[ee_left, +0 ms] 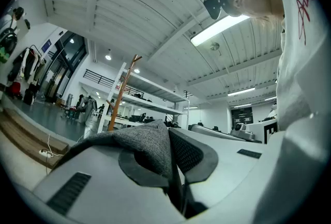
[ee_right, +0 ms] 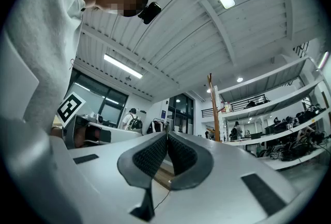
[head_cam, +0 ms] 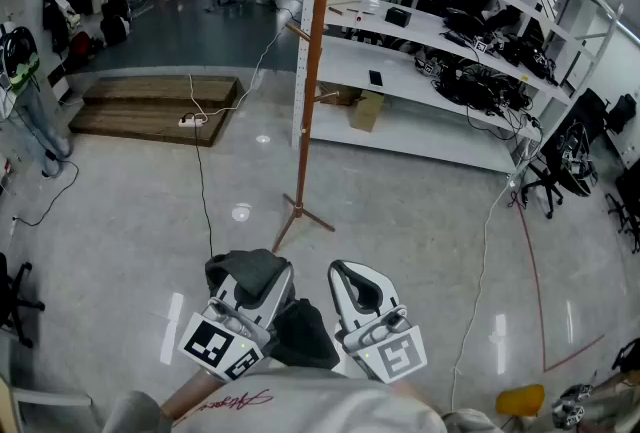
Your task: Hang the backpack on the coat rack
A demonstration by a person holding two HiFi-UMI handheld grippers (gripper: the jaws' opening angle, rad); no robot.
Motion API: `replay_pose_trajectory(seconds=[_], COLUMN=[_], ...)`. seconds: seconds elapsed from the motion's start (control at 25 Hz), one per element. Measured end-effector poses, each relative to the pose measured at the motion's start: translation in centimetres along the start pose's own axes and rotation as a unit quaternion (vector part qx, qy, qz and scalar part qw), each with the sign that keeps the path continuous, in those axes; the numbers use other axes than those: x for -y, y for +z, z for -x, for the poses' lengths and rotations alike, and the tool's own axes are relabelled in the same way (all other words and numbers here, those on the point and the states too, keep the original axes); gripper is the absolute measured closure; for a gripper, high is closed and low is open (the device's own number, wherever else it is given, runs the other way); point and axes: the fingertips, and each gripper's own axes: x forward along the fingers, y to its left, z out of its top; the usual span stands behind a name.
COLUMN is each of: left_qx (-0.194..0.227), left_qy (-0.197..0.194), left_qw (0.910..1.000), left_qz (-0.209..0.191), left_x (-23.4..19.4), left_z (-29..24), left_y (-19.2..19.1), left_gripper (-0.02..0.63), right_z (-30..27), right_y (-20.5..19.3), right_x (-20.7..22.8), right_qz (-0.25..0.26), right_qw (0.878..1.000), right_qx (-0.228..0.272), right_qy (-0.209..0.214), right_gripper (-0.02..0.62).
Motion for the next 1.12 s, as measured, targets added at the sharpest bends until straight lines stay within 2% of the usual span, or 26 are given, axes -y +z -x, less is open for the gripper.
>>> replay_pose_trajectory(seconds=[0.28,0.52,0.72,1.0,1.12], left_qx=[-0.01,0.012,0.021,0.024,0.024], left_qy=[-0.013,0.002,0.008,0.018,0.026], left_qw=[0.9999,0.9999,0.9996,0.9995,0.9994], left_qz=[0.001,-0.007,-0.016,-0.01,-0.007], left_x=[0.9,-0.1,-0.1,-0.4,-0.6], left_z=[-0.2,-0.8,-1.0,-2.0,-2.4], left_y=[-0.5,1.0,1.8,1.9,1.9], left_gripper=[0.565,0.565,0.565,0.565,0.565], right_z=[0.3,0.0,0.1,-0.4,-0.6], right_y=[0.1,0.2,0.2,-0.7,-1.2], right_x=[0.0,0.6,0.9,2.6,3.3], right_qz=[0.0,-0.011,0.019,-0.024,-0.026], right_qw=[1.0,1.0,1.0,1.0,1.0], right_qx=[-0.001,0.005,0.002,-0.007,-0.014], right_qy=[-0.002,-0.004,-0.01,-0.008,-0.003], right_gripper=[0.574,0.574,0.572,0.572,0.572])
